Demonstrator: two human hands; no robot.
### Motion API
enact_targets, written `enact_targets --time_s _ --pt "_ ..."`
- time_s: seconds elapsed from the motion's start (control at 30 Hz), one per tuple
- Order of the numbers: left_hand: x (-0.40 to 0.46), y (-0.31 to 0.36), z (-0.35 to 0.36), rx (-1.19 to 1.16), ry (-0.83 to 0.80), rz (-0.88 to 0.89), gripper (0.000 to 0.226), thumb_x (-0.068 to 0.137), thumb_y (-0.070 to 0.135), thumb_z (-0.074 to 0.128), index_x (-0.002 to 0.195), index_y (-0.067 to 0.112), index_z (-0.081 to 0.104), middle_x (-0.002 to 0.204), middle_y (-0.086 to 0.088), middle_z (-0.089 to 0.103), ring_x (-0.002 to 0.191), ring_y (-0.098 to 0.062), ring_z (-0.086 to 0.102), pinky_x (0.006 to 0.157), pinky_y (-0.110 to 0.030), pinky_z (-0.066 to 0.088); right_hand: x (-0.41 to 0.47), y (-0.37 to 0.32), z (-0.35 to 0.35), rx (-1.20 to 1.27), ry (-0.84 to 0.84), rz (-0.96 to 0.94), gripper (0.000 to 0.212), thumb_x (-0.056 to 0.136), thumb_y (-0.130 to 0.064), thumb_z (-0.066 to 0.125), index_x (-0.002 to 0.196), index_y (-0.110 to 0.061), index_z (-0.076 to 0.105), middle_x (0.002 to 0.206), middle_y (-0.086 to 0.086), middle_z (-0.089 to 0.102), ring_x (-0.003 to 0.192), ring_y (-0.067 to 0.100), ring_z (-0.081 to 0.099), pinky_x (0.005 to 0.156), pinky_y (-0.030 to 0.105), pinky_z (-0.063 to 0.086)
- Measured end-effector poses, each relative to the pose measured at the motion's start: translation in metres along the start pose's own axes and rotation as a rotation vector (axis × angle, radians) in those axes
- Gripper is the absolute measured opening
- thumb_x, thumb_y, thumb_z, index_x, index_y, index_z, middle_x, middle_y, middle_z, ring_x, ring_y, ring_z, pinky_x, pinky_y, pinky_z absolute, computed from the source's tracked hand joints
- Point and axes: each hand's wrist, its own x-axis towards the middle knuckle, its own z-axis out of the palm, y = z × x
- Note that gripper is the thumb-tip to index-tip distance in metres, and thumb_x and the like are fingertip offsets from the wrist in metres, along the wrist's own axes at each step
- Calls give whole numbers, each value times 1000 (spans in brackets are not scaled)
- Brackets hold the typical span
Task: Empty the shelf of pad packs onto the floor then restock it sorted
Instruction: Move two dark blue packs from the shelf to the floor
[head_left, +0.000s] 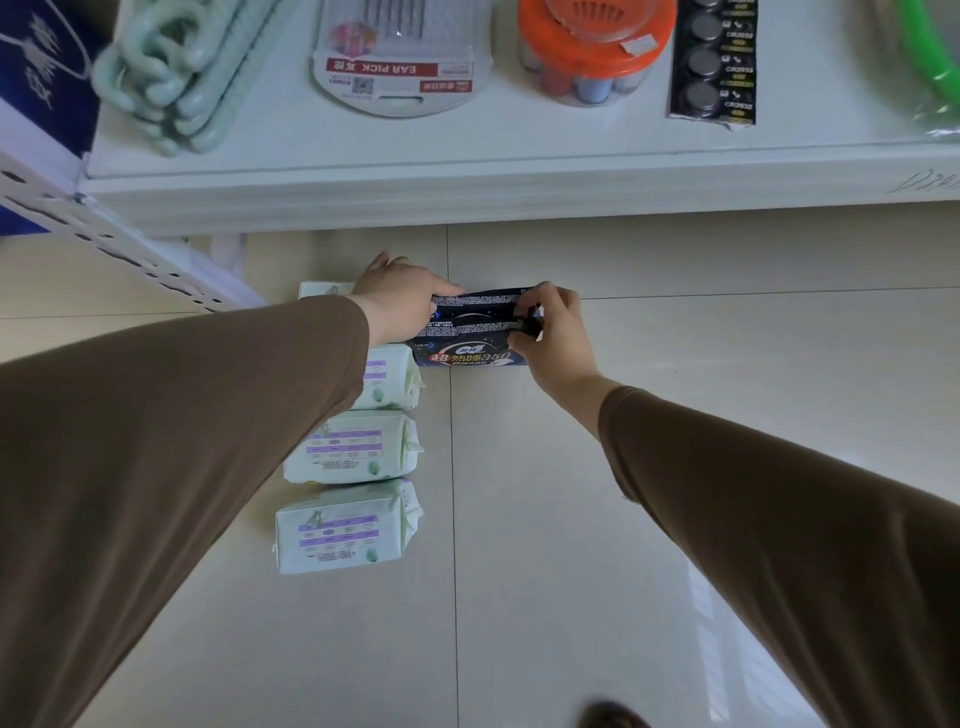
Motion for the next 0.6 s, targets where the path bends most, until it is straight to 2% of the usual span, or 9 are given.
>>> enact_targets --time_s 0.03,0.1,0.23,0.4,0.6 --pt "-1 0 1 -3 1 2 50 102 17 41 142 46 45 139 -6 57 130 -26 40 119 -41 16 -1 0 1 -2 16 -5 39 80 3 64 111 -15 47 122 2 39 92 18 55 83 41 57" --pt "-2 -2 3 -22 0 11 50 102 16 41 142 45 45 139 -6 57 129 -27 40 118 -41 18 -2 1 2 7 38 -15 51 78 2 64 117 -17 38 122 1 40 93 22 57 78 40 55" --pt "-2 -6 7 -64 13 46 48 101 17 45 142 41 47 141 -6 55 131 -26 39 113 -38 26 -4 6 -1 -54 -20 -8 72 81 -5 70 141 -19 33 134 4 43 104 19 54 88 31 47" --pt "-9 -5 7 -109 46 51 45 102 23 47 146 34 45 126 -12 60 125 -30 45 104 -34 32 -4 6 -5 -99 -57 -19 76 82 -9 72 147 -21 34 140 5 39 103 12 47 87 23 39" --pt "-14 -4 7 -103 51 49 46 103 26 45 149 33 41 141 -10 54 132 -29 41 111 -37 30 -5 6 -5 -106 -64 -9 80 82 -10 74 149 -22 31 141 6 39 111 16 51 88 23 39"
